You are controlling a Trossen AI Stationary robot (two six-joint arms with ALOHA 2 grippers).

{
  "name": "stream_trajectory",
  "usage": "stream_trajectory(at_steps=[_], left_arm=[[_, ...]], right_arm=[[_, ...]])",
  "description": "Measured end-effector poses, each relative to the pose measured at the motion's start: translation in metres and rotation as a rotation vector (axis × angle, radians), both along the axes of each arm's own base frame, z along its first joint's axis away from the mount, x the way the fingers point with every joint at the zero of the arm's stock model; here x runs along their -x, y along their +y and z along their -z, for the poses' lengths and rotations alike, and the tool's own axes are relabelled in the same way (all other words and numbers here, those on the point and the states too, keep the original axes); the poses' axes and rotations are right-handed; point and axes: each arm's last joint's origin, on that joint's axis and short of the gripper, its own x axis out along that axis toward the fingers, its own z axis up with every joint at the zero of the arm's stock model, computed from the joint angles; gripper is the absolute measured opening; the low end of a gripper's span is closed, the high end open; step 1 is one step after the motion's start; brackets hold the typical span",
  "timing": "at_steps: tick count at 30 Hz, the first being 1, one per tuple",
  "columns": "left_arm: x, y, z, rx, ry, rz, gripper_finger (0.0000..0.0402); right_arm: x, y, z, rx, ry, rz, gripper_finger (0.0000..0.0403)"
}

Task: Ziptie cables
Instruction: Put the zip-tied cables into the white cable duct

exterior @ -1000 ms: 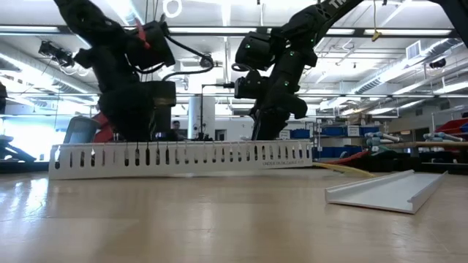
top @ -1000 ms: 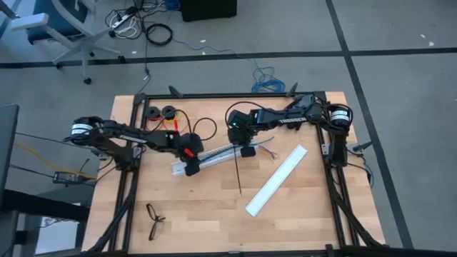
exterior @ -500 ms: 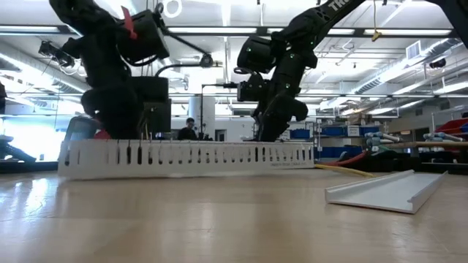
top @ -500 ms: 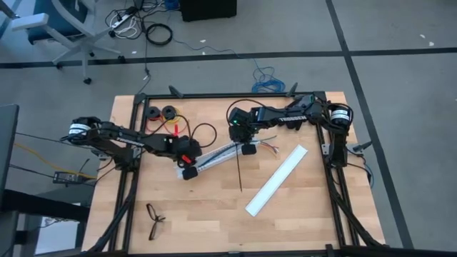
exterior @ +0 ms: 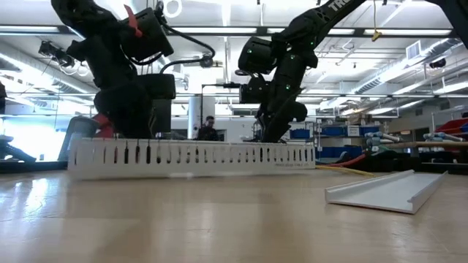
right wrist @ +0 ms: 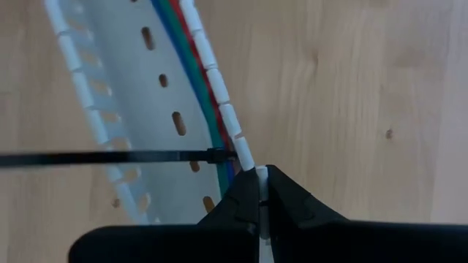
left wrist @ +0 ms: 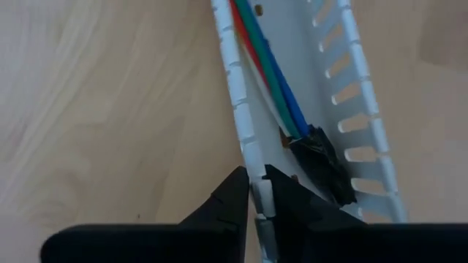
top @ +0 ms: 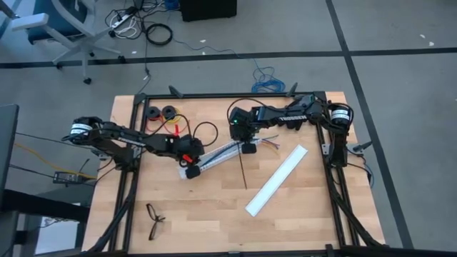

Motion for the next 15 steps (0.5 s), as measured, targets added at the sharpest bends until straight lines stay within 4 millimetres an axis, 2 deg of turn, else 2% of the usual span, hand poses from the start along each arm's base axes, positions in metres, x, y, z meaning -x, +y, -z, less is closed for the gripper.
stream_trajectory(at_steps=[5, 15], left_arm=[[0.0015, -0.0002, 0.0004, 0.005, 0.018, 0.001, 0.0069], [0.0019, 0.0018, 0.0004, 0.002, 0.02, -0.034, 0.0153]], right_arm=[[-0.0003, 0.0006, -0.0002, -0.002, -0.002, -0.001, 0.0002], [-0.0003, 0.0002, -0.0002, -0.001, -0.002, 0.004, 0.0002]])
